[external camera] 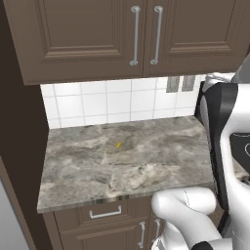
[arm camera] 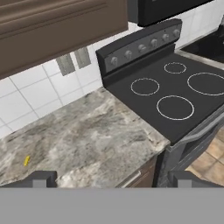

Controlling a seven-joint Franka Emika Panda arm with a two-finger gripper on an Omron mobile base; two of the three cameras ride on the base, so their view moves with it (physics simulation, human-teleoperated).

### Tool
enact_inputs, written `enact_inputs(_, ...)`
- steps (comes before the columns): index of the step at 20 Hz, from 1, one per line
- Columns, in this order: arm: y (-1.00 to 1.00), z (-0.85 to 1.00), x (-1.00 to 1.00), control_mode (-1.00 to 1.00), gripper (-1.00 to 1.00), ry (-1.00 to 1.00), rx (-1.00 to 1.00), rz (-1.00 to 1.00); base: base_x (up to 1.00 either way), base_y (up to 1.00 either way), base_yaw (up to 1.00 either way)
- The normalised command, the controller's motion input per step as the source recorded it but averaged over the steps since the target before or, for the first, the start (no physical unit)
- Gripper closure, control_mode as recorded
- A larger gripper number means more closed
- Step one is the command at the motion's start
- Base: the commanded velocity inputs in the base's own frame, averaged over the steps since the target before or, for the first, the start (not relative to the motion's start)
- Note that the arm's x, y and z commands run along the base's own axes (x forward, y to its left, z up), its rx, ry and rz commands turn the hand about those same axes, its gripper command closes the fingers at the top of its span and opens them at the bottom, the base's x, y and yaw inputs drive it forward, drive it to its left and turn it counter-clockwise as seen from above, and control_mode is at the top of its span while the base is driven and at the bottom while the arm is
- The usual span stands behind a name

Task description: Close all open cabinet doors.

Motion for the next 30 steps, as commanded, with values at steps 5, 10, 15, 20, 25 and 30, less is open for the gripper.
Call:
enact_inputs(5, -0.21, 0.0, 0.0, -1.0, -1.0, 0.0, 0.0, 0.02, 0.0, 0.0, 0.0)
enact_inputs(10, 0.0, 0.0, 0.0, -1.0, -1.0, 0.0, 0.0, 0.0, 0.0, 0.0, 0.0)
enact_inputs(15, 0.0, 0.0, 0.0, -1.0, -1.0, 0.0, 0.0, 0.0, 0.0, 0.0, 0.0)
enact_inputs(20, 0.0, 0.0, 0.0, -1.0, -1.0, 0.0, 0.0, 0.0, 0.0, 0.0, 0.0)
enact_inputs(25, 0.0, 0.0, 0.0, -1.0, -1.0, 0.0, 0.0, 0.0, 0.0, 0.0, 0.0)
enact_inputs(30, 0.0, 0.0, 0.0, -1.0, -1.0, 0.0, 0.0, 0.0, 0.0, 0.0, 0.0)
